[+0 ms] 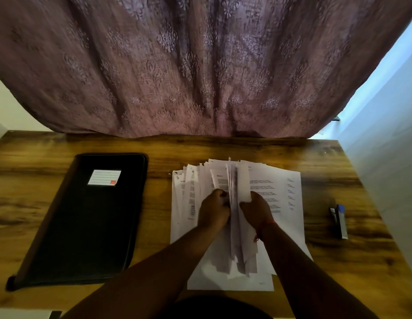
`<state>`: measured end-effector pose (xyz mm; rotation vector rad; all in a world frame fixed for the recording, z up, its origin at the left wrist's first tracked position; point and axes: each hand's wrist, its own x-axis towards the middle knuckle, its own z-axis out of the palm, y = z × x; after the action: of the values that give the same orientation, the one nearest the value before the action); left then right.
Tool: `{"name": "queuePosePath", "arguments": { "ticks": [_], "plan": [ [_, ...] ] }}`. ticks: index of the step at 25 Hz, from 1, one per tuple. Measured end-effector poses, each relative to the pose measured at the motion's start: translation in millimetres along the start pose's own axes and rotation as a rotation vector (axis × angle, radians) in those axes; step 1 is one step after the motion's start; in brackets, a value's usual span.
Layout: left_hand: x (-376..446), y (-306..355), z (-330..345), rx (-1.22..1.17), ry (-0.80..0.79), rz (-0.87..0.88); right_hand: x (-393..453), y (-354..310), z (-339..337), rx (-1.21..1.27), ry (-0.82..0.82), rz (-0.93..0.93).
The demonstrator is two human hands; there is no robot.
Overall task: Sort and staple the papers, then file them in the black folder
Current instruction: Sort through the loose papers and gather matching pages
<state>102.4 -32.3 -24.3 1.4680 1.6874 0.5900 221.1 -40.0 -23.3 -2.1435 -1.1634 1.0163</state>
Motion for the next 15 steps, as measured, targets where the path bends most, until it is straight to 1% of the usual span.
{"name": "queuePosePath", "arguments": {
  "ticks": [2, 3, 7, 9, 10, 13, 15],
  "plan": [
    [-4.2, 1.2, 2.5, 0.053, 0.051, 0.066, -0.6, -0.4, -1.0, -0.002, 0.001, 0.005],
    [-4.0, 0.4, 3.1, 0.068, 0.072, 0.066, -0.8, -0.3, -1.1, -0.001, -0.001, 0.009],
    [4.7, -6.6, 2.6, 0.103, 0.082, -0.026, -0.1, 0.4, 0.2, 0.005, 0.004, 0.008],
    [7.0, -11.1, 3.2, 0.069, 0.083, -0.042, -0.2, -0.3, 0.1, 0.001, 0.002, 0.004],
    [7.4, -12.9, 3.7, 0.094, 0.091, -0.043, -0.3, -0.8, 0.1, -0.004, -0.001, 0.001],
    [9.0, -15.7, 5.4, 0.361, 0.112, -0.043, -0.1, -1.9, 0.0, -0.010, -0.002, -0.002],
    [8.8, -14.8, 4.1, 0.434, 0.101, -0.029, -0.6, -2.7, -0.2, -0.013, -0.003, -0.003]
  ]
}}
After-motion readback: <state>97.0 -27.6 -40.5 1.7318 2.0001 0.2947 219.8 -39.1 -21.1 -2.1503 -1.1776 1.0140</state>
